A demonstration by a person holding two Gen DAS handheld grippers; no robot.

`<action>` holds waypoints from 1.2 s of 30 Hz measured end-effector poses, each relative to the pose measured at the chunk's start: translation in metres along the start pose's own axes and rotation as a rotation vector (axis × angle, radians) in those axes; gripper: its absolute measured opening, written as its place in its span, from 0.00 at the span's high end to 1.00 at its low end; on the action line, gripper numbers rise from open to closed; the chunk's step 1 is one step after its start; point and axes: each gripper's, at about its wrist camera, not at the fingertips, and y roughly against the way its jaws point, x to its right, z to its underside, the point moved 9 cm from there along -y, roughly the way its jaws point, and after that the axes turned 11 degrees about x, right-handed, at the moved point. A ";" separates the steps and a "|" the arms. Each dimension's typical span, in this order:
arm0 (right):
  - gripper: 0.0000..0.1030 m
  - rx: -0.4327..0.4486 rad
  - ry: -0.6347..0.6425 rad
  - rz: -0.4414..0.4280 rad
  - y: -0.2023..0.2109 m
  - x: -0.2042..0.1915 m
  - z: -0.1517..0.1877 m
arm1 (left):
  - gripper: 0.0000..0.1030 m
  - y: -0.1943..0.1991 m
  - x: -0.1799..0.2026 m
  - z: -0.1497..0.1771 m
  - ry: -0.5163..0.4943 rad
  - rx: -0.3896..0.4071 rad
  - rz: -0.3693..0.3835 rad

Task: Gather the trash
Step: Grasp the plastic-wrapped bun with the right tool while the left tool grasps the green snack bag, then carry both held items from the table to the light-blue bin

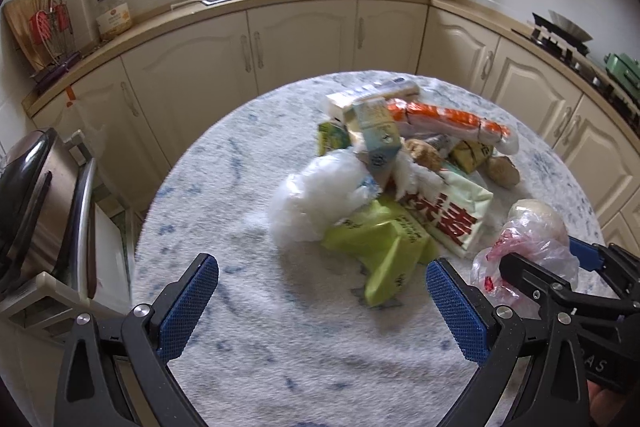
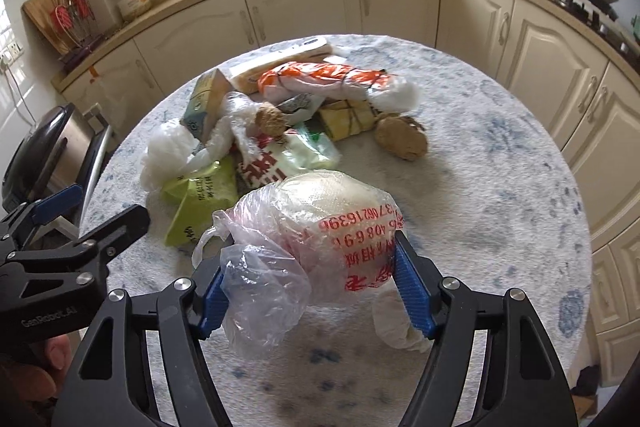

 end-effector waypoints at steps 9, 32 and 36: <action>0.30 0.029 -0.007 0.073 0.008 0.042 0.000 | 0.02 -0.048 0.024 0.002 0.002 -0.070 -0.002; 0.30 0.080 -0.044 0.083 0.043 0.060 0.004 | 0.61 -0.038 0.024 0.032 0.056 -0.062 0.070; 0.30 0.105 -0.060 0.076 0.057 0.059 0.004 | 0.62 -0.006 0.027 0.034 0.033 -0.033 0.086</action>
